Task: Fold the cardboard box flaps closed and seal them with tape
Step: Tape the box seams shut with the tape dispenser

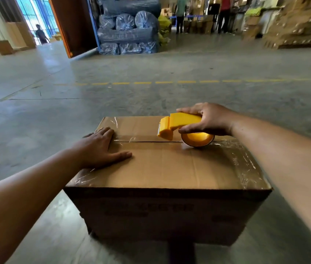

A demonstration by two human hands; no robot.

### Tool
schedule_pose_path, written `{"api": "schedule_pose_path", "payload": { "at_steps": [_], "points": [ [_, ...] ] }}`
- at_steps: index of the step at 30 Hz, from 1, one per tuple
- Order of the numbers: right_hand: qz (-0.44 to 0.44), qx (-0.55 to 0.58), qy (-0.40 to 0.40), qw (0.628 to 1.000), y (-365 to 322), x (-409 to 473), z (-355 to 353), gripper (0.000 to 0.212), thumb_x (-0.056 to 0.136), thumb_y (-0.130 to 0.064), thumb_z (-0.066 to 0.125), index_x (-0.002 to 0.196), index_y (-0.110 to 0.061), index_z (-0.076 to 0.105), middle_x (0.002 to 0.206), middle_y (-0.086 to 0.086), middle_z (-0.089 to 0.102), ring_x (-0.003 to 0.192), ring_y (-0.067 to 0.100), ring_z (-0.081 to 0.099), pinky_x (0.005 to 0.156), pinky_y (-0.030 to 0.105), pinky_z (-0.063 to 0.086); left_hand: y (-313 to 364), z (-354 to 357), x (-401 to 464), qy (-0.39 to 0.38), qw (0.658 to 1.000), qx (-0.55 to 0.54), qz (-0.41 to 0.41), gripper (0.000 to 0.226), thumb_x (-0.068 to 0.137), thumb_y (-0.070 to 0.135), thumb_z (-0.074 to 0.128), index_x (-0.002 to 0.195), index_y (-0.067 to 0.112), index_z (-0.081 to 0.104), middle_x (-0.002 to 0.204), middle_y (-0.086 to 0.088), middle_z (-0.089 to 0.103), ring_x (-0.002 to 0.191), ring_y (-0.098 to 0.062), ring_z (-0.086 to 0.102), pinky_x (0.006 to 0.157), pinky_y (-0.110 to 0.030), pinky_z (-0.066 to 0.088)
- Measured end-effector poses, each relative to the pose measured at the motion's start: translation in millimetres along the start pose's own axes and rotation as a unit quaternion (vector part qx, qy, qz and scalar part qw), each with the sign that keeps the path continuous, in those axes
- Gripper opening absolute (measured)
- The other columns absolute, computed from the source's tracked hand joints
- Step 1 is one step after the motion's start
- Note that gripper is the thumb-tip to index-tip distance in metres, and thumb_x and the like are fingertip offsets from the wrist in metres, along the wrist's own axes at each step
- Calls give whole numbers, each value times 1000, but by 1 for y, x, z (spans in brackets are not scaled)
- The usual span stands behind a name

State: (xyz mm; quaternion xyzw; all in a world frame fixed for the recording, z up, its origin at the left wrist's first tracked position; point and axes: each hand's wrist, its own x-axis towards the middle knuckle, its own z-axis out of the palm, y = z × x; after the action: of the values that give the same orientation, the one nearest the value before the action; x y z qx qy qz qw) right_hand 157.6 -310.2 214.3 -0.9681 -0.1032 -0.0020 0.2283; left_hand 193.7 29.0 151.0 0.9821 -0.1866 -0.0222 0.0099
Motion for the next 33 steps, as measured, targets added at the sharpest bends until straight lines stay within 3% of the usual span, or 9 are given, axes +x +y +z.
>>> {"api": "schedule_pose_path", "payload": {
  "at_steps": [3,6,11,15,20,27,30,33],
  "points": [
    [7,-16,6,1000,1,3,5,75,72,-61,71,140,-43,45,134,0,50,124,17,45,90,22,31,30,3,7,4,1000,15,4,129,56,104,22,149,16,30,161,-5,26,146,-23,29,118,-42,27],
    [12,-25,14,1000,1,4,8,78,71,-64,69,142,-41,43,120,0,47,121,21,46,85,23,30,68,7,21,-10,1000,0,22,138,51,107,20,154,16,23,165,-7,16,151,-22,16,121,-46,21],
    [13,-17,30,999,1,4,11,81,68,-73,65,140,-42,44,132,4,46,123,23,45,94,31,37,100,18,38,46,998,-32,25,128,50,107,25,142,20,39,151,-3,36,144,-21,30,117,-49,26],
    [0,-30,48,998,4,3,15,84,66,-76,63,140,-40,45,129,3,49,120,23,47,86,28,35,95,26,42,47,998,-41,21,128,52,106,26,149,23,31,161,-2,25,150,-19,18,121,-49,18],
    [-32,-23,47,998,10,0,5,82,67,-71,68,139,-36,49,136,-3,54,122,18,48,87,24,36,98,21,39,24,998,-49,10,136,50,107,24,156,22,18,166,-3,11,153,-17,7,123,-46,10],
    [-26,-17,37,999,26,-10,-10,74,67,-66,71,133,-36,56,135,-10,57,110,4,48,86,19,32,97,22,39,24,998,-57,0,136,51,106,28,157,21,17,166,0,9,153,-13,5,124,-43,8],
    [-3,-10,43,999,45,-25,-23,75,65,-66,70,134,-40,54,123,-19,56,105,0,42,86,19,30,97,20,40,16,998,-53,3,137,51,107,26,158,20,14,167,1,5,153,-14,4,124,-43,7],
    [-9,-3,47,999,49,-30,-24,70,68,-62,68,134,-45,52,94,-35,43,101,-3,40,82,15,30,98,18,39,10,999,-53,4,139,50,107,24,158,21,13,167,0,3,153,-15,2,124,-42,5]
  ]
}}
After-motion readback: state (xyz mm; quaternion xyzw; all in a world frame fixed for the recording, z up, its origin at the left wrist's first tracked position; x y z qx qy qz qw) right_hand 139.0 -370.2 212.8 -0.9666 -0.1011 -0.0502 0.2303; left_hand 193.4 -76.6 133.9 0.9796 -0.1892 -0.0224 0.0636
